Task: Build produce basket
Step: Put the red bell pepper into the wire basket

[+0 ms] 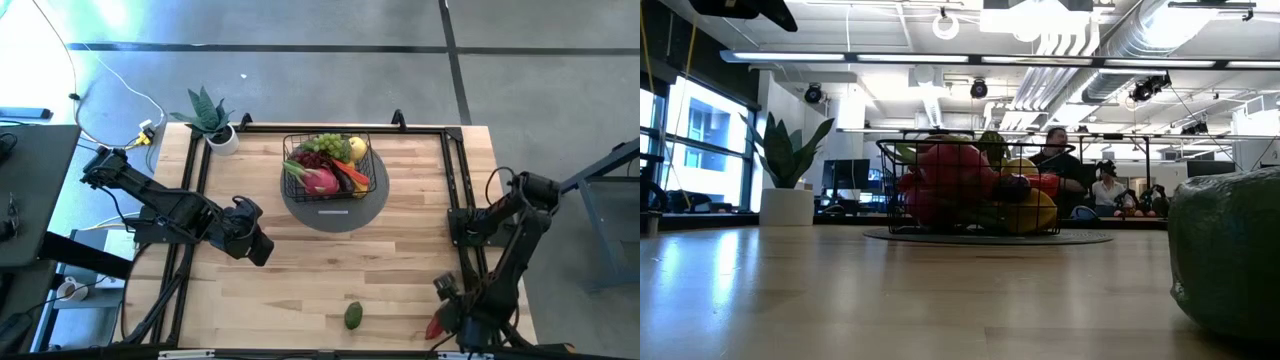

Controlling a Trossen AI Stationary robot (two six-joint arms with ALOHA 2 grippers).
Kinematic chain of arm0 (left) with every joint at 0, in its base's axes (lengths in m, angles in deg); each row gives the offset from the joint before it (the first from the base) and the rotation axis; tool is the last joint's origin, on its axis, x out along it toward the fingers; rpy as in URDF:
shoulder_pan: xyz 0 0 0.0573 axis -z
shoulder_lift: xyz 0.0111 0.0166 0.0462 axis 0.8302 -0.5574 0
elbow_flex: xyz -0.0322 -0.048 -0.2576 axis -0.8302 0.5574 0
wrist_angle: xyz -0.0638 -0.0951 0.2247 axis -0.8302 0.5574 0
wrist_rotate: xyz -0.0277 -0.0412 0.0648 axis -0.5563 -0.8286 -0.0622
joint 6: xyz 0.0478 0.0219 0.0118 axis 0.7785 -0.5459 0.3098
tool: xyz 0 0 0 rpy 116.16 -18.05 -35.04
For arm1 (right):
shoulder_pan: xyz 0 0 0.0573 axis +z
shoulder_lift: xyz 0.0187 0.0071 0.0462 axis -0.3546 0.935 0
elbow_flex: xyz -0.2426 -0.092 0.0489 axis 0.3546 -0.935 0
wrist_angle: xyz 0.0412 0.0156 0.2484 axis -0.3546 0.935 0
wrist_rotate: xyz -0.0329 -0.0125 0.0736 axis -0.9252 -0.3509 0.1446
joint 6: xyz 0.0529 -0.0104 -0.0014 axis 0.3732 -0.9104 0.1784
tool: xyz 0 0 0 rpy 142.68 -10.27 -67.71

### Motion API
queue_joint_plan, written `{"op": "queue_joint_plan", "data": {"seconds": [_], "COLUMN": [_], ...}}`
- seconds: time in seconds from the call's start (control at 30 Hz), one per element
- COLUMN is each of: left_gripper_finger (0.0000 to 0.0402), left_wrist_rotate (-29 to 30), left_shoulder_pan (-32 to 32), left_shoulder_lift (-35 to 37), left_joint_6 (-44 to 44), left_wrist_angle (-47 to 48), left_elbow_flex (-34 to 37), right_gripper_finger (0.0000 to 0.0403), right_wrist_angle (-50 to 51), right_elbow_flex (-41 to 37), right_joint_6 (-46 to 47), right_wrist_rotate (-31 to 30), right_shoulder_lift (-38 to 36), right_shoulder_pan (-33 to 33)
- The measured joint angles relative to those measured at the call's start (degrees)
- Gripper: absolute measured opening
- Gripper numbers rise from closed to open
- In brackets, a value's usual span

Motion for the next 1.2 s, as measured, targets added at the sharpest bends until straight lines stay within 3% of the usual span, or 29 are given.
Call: {"op": "queue_joint_plan", "data": {"seconds": [0.53,0.7,0.97,1.2], "left_gripper_finger": [0.0196,0.0196,0.0196,0.0196], "left_wrist_rotate": [0.10,-0.04,-0.04,-0.07], "left_shoulder_pan": [0.02,0.04,0.04,0.04], "left_shoulder_lift": [0.02,0.02,0.02,0.04], "left_joint_6": [0.00,1.44,2.49,5.17], "left_wrist_angle": [0.00,0.00,0.00,-0.02], "left_elbow_flex": [0.00,0.00,0.00,0.00], "right_gripper_finger": [0.0267,0.0216,0.0077,0.0075], "right_wrist_angle": [-3.45,-4.21,-4.99,-6.19], "right_elbow_flex": [0.02,0.09,0.09,1.22], "right_joint_6": [-1.86,0.01,9.25,18.38], "right_wrist_rotate": [1.07,1.96,4.52,6.69], "right_shoulder_lift": [10.59,10.89,10.79,10.81], "right_shoulder_pan": [-0.04,-0.07,-0.84,-3.79]}}
